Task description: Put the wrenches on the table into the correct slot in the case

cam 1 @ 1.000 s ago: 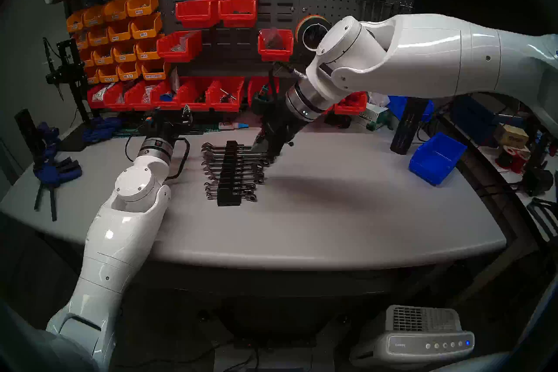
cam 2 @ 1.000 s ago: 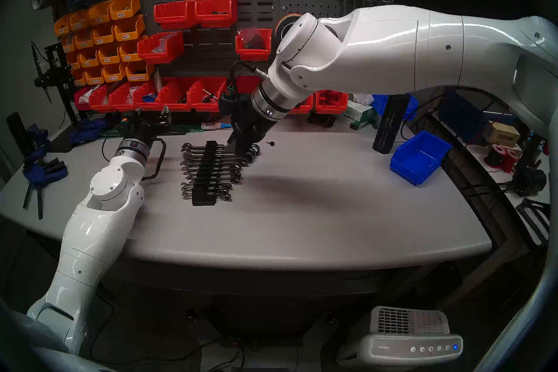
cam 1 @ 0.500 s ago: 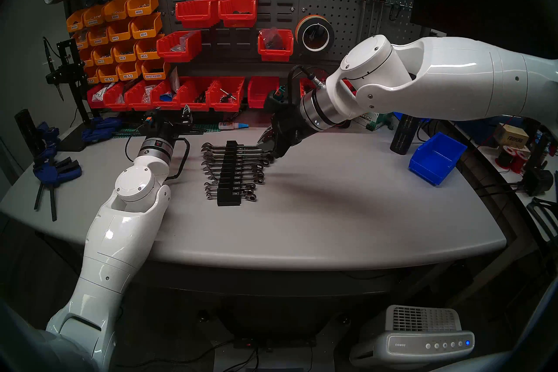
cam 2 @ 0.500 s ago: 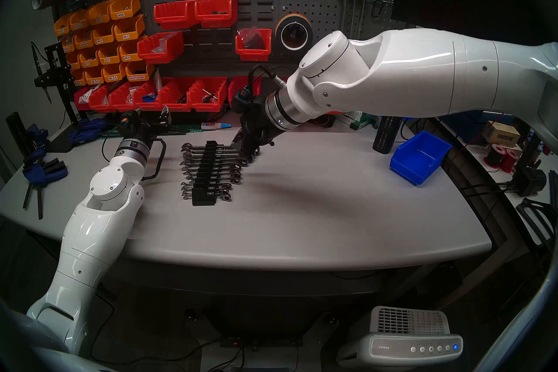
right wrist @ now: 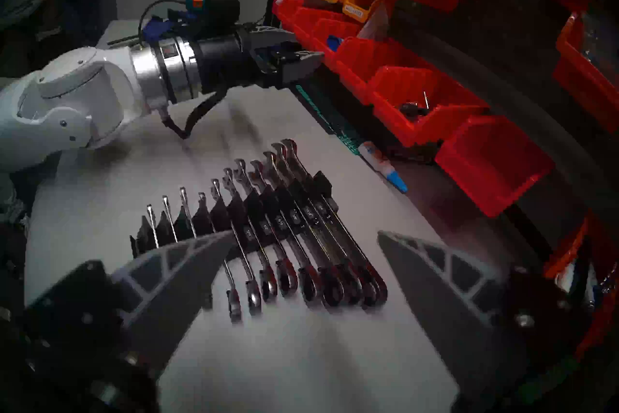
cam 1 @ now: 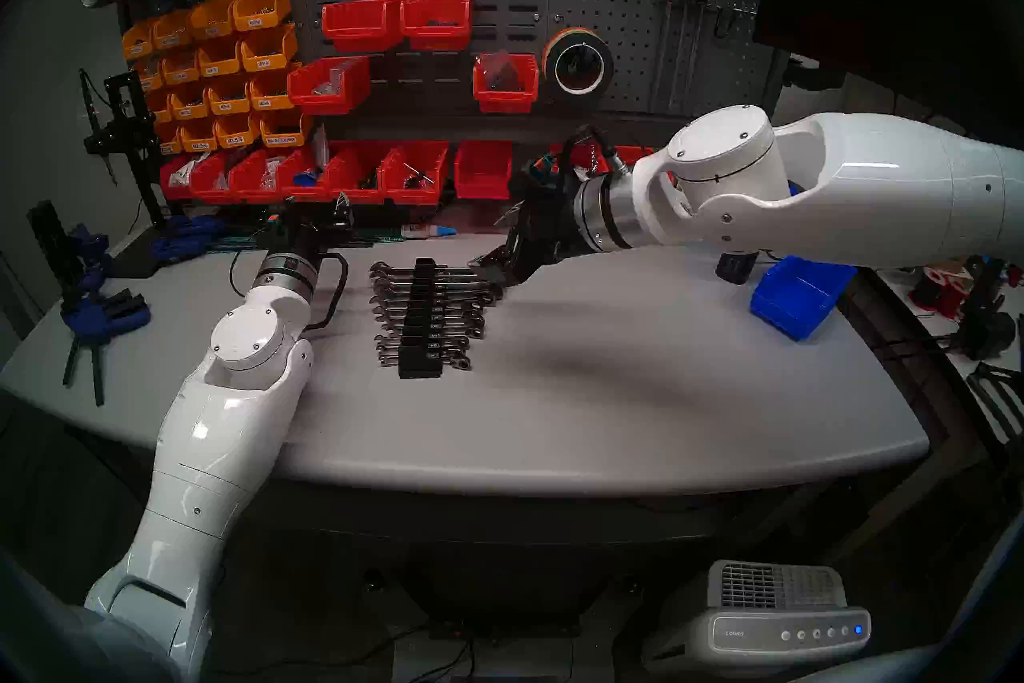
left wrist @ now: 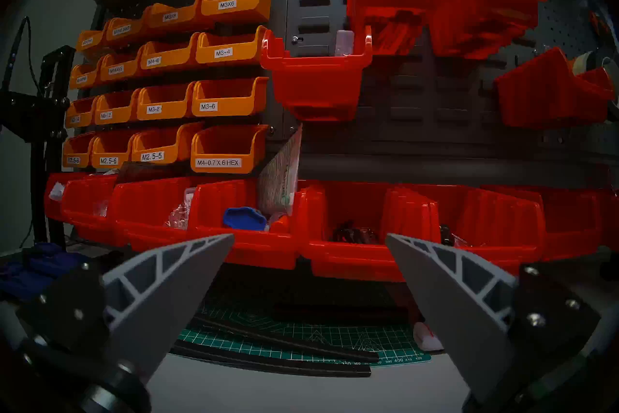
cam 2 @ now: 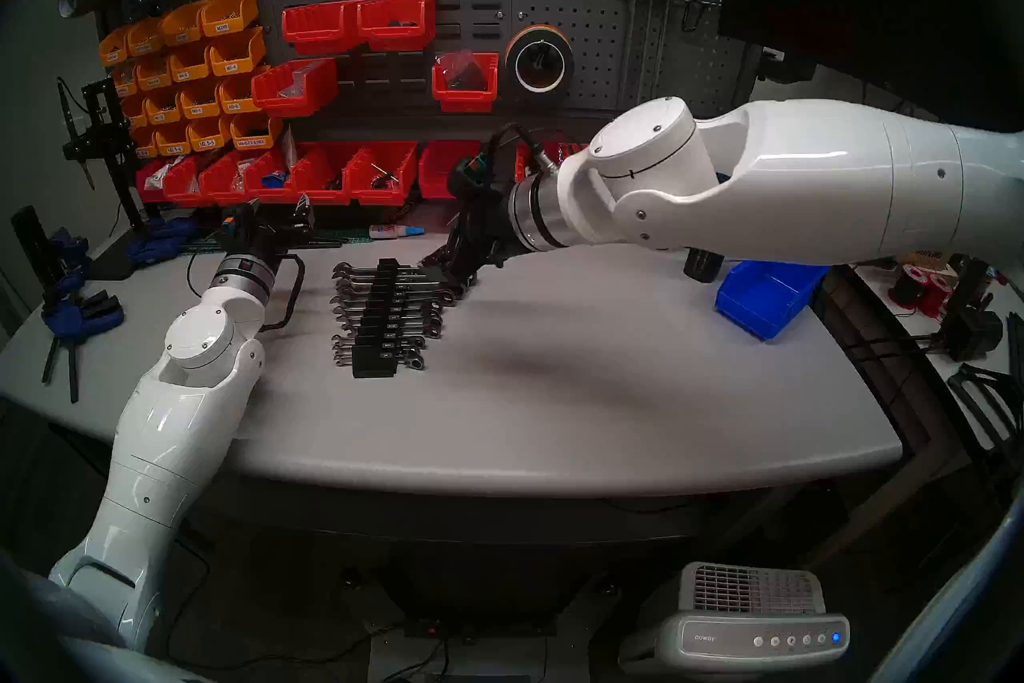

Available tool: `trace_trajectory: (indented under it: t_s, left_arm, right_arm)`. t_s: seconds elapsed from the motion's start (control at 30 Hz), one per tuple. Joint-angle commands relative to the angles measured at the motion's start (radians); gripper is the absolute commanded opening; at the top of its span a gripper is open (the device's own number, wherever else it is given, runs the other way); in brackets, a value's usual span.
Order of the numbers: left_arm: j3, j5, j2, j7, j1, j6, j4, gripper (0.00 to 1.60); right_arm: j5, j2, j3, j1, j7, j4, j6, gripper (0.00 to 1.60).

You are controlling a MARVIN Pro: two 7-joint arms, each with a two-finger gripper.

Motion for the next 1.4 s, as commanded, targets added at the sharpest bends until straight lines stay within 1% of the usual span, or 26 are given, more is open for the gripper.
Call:
trace_trajectory:
  t_s: [0.0, 0.17, 0.47, 1.37]
  left_arm:
    - [-0.009, 0.0, 0.001, 0.0, -0.028, -0.013, -0.031, 1.6]
    - [-0.009, 0.0, 0.001, 0.0, -0.027, -0.013, -0.031, 1.6]
    - [-0.009, 0.0, 0.001, 0.0, -0.027, -0.013, -0.031, 1.6]
    - [-0.009, 0.0, 0.001, 0.0, -0.027, -0.013, -0.031, 1.6]
  right_arm:
    - [-0.004, 0.065, 0.016, 0.008, -0.09, -0.037, -0.056, 1.6]
    - [-0.004, 0.067, 0.011, 0.008, -0.116, -0.048, -0.067, 1.6]
    - [-0.005, 0.068, 0.006, 0.01, -0.133, -0.055, -0.076, 1.6]
    - [-0.003, 0.065, -0.002, 0.015, -0.141, -0.058, -0.085, 1.6]
